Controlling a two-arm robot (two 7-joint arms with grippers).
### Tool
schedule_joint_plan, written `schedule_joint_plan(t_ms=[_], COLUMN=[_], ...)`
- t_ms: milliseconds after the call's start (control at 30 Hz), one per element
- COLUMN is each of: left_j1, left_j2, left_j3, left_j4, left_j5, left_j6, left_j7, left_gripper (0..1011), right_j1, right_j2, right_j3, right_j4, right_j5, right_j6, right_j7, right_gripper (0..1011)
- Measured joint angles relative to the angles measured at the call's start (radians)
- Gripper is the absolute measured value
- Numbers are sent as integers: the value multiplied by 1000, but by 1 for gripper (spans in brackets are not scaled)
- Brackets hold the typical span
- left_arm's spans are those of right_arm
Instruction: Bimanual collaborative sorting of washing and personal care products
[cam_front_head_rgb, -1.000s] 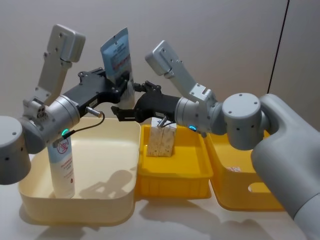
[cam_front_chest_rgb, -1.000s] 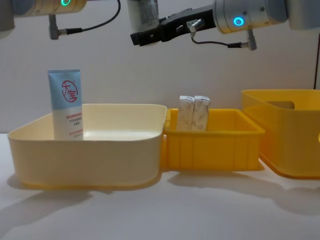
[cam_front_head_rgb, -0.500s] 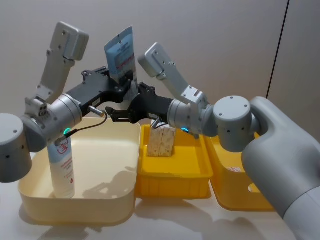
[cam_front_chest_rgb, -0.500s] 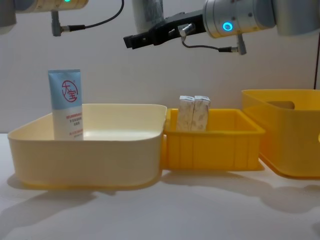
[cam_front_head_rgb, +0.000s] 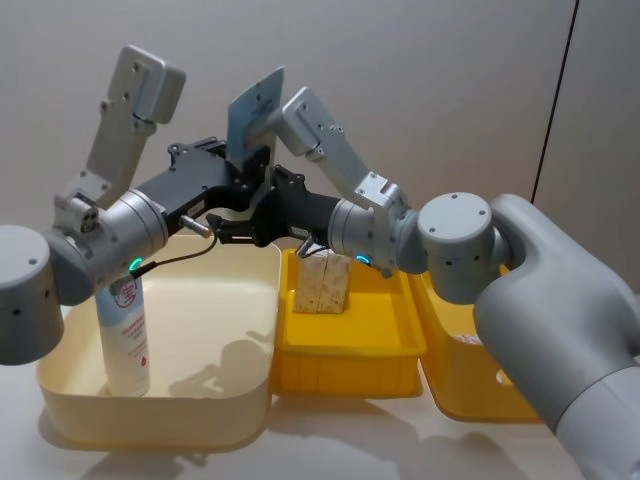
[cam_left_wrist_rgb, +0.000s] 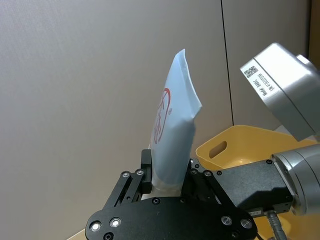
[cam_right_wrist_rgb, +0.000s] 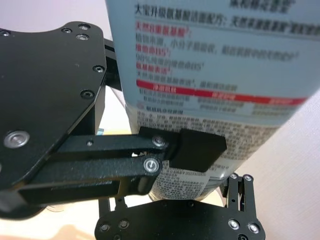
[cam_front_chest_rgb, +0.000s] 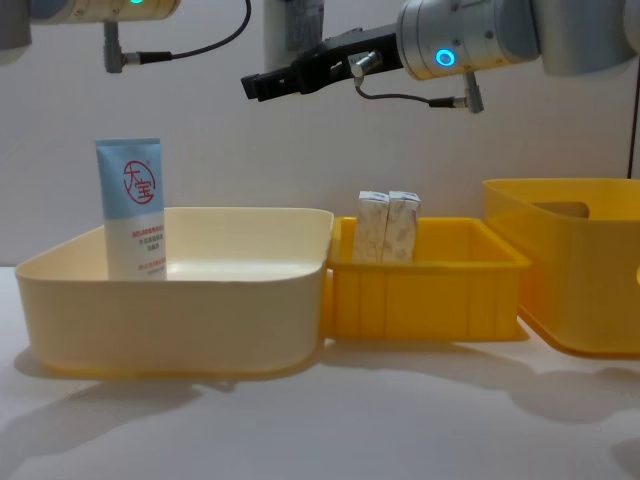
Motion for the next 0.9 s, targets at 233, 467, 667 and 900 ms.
schedule_joint_plan(t_ms=[233,467,667,900], left_j1=[-1,-1,-2,-2], left_j2=[3,4,5,6], left_j3=[4,7,8,8], left_j4=[-3,-5,-6,-6], left_j5=[0,-1,-1,-1], left_j6=[7,12,14,16], left_j7=[-2,-2,-3,-3], left_gripper=[318,318,318,318], right_j1=[3,6,7,8], right_j2=[-7,-12,-13,-15], right_j3=[3,6,6,7], right_j4=[12,20,24,27], right_j5=[-3,-5,-5,-6], right_j6=[-5,-9,-10,-11], right_j7=[0,0,0,0], right_gripper=[972,809,654,654])
